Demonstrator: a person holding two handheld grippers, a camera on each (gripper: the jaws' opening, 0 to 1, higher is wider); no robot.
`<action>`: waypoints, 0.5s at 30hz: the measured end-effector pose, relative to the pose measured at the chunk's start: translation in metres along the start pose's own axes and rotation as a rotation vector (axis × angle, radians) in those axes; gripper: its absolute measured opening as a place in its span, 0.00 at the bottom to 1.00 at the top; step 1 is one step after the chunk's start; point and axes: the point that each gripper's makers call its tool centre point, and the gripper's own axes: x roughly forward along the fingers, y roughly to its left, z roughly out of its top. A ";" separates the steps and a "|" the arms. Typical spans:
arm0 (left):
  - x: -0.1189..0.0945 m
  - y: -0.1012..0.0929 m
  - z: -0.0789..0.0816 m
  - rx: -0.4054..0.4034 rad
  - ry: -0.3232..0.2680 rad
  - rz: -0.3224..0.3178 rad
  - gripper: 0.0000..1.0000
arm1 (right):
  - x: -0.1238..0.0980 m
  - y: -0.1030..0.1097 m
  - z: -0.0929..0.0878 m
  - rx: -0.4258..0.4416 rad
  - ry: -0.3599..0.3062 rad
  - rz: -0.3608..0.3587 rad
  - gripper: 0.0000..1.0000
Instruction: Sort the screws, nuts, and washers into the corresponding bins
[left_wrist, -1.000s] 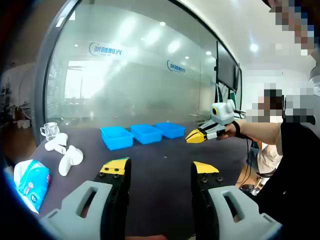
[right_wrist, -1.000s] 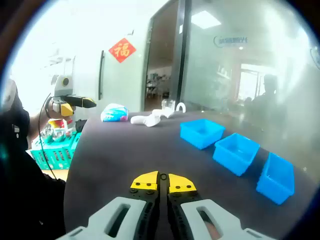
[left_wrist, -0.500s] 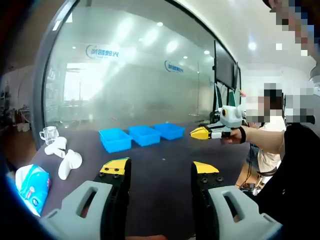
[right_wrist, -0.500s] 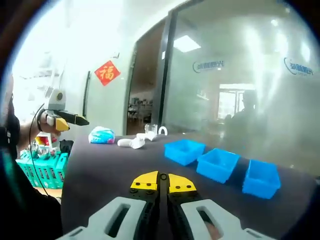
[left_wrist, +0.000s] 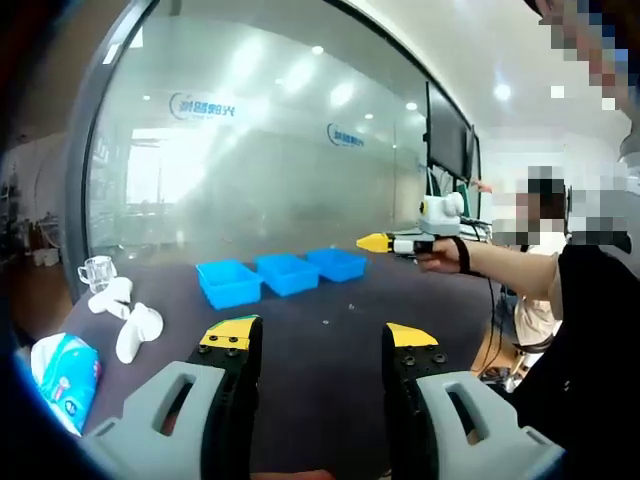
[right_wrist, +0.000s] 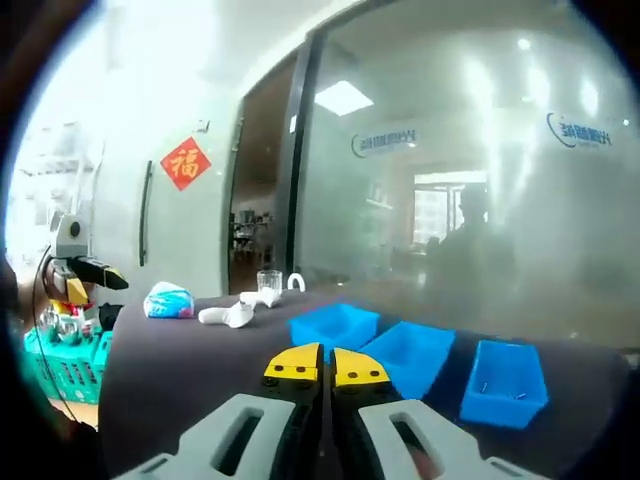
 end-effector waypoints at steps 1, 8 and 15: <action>0.000 0.000 0.000 0.002 0.001 -0.001 0.48 | 0.004 -0.003 -0.002 -0.007 0.010 -0.006 0.00; -0.001 0.004 -0.003 -0.006 0.002 0.006 0.48 | 0.023 -0.028 -0.001 -0.012 0.020 -0.031 0.00; -0.002 0.009 -0.005 -0.014 0.003 0.015 0.48 | 0.019 -0.025 -0.006 -0.027 0.036 -0.024 0.01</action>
